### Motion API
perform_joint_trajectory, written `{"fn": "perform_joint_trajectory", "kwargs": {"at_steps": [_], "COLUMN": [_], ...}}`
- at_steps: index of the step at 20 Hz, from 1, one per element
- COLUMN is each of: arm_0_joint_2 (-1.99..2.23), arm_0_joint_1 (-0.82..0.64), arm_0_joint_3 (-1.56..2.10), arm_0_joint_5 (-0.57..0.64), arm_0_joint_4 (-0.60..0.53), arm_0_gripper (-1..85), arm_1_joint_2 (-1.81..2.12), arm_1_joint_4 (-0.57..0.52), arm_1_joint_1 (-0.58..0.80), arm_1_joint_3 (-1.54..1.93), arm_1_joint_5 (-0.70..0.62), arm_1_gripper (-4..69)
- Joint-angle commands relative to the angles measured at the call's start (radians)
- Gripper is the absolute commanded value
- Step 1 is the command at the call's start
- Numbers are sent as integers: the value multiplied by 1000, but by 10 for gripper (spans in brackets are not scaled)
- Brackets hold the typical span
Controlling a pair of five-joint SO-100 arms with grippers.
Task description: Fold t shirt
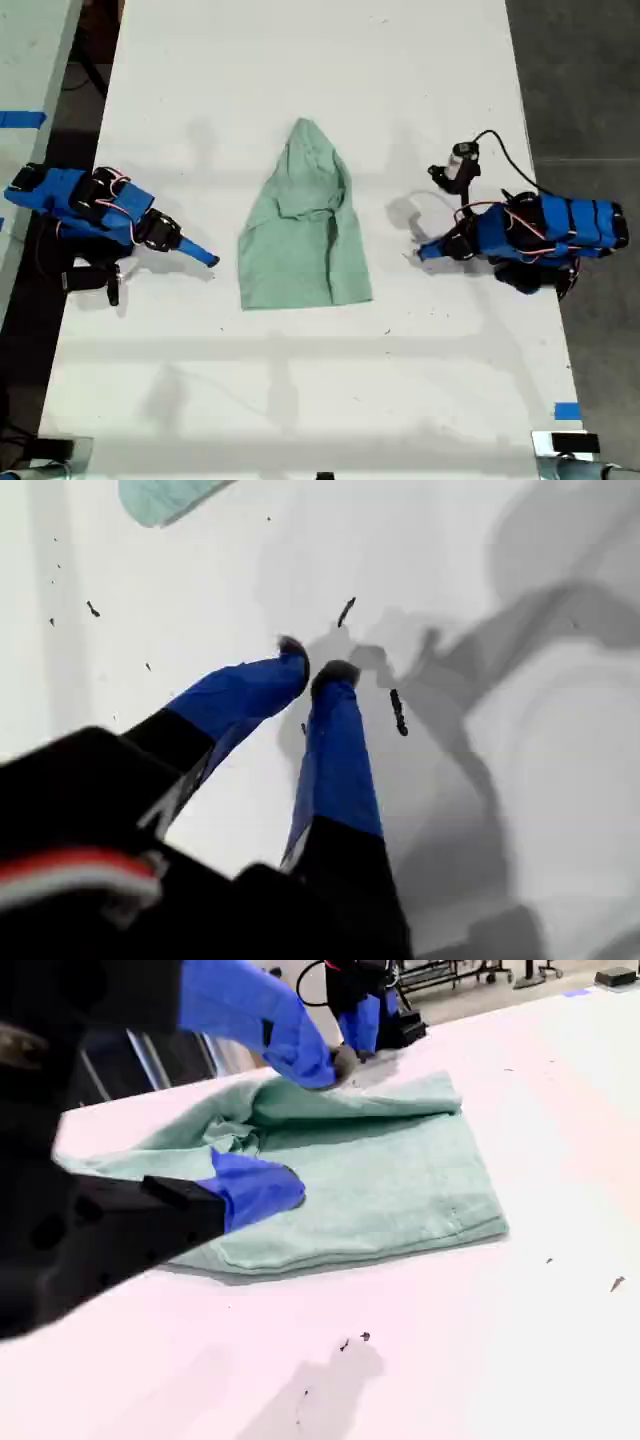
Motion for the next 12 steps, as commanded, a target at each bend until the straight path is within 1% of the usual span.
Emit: {"fn": "perform_joint_trajectory", "kwargs": {"at_steps": [1,8,10,12], "arm_0_joint_2": [2,-63,-247,-512], "arm_0_joint_1": [-216,-222,-232,-244], "arm_0_joint_3": [-23,-175,-296,-479], "arm_0_joint_5": [-503,-486,-472,-420], "arm_0_joint_4": [20,55,49,35], "arm_0_gripper": [-2,-3,-3,-3], "arm_1_joint_2": [12,12,12,12], "arm_1_joint_4": [2,2,2,2], "arm_1_joint_1": [37,38,38,40], "arm_1_joint_3": [55,55,55,55], "arm_1_joint_5": [253,253,252,252], "arm_1_gripper": [11,11,11,11]}}
